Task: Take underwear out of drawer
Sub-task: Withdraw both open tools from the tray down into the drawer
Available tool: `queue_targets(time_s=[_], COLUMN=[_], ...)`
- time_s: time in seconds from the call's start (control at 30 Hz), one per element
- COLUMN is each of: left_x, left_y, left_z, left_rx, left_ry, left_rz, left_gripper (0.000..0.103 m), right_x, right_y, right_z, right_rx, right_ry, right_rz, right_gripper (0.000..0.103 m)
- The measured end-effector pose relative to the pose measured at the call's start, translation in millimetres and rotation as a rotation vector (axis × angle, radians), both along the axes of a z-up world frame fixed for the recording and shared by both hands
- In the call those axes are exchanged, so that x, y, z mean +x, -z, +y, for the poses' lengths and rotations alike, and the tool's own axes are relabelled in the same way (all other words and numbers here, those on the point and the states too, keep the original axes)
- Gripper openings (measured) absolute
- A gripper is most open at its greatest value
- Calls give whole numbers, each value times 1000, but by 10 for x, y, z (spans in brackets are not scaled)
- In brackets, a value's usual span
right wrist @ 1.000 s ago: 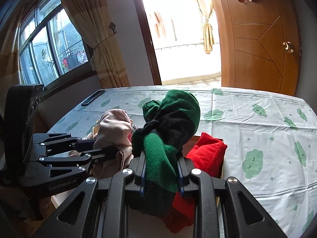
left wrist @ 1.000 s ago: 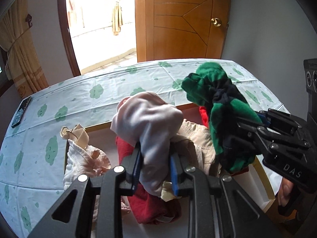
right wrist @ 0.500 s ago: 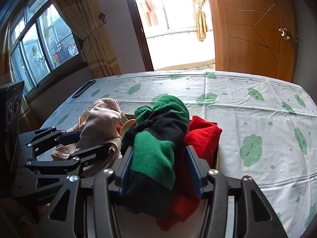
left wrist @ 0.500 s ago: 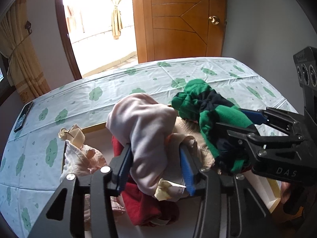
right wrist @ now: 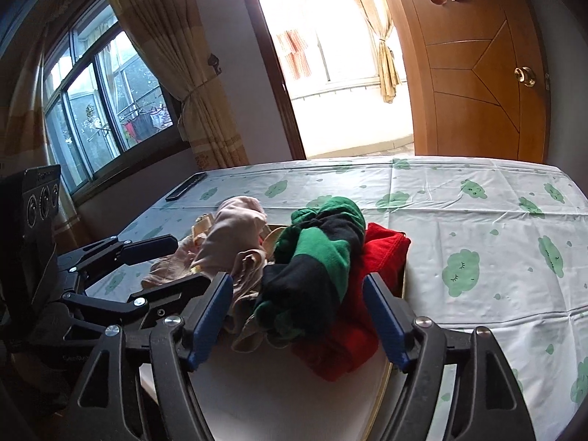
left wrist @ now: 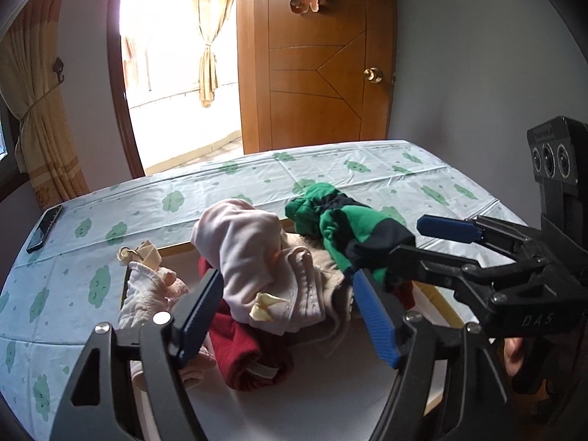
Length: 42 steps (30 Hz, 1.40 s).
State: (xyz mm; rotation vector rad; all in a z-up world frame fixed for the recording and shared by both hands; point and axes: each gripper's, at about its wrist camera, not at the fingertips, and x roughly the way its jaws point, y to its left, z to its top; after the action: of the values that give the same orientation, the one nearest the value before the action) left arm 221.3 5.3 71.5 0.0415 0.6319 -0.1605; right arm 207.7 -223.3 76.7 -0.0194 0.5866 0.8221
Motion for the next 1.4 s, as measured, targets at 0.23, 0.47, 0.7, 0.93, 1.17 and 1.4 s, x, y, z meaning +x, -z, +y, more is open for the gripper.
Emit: queue_targets(time_s=[0.23, 0.47, 0.7, 0.93, 1.17, 1.4], left_x=[-560, -1144, -1616, -1822, -1793, -1713], left_y=[-37, 90, 312, 717, 1092, 1338], left_z=[28, 16, -68, -234, -356, -448], left_rx=[-47, -55, -23, 75, 116, 155], left_ry=[54, 107, 156, 210, 227, 233], left_rz=[-50, -91, -98, -5, 146, 263], left_gripper=[77, 78, 88, 90, 90, 90], right_x=[-590, -1080, -1484, -1786, -1787, -1698], right_y=[-83, -39, 135, 657, 1026, 1352], right_z=[-322, -731, -1001, -917, -787, -581], right_rx=[19, 3, -59, -278, -428, -601], right_ry=[-83, -141, -189, -329, -378, -445], right_rz=[-94, -131, -141, -111, -22, 79], right_gripper=[76, 79, 79, 79, 79, 79])
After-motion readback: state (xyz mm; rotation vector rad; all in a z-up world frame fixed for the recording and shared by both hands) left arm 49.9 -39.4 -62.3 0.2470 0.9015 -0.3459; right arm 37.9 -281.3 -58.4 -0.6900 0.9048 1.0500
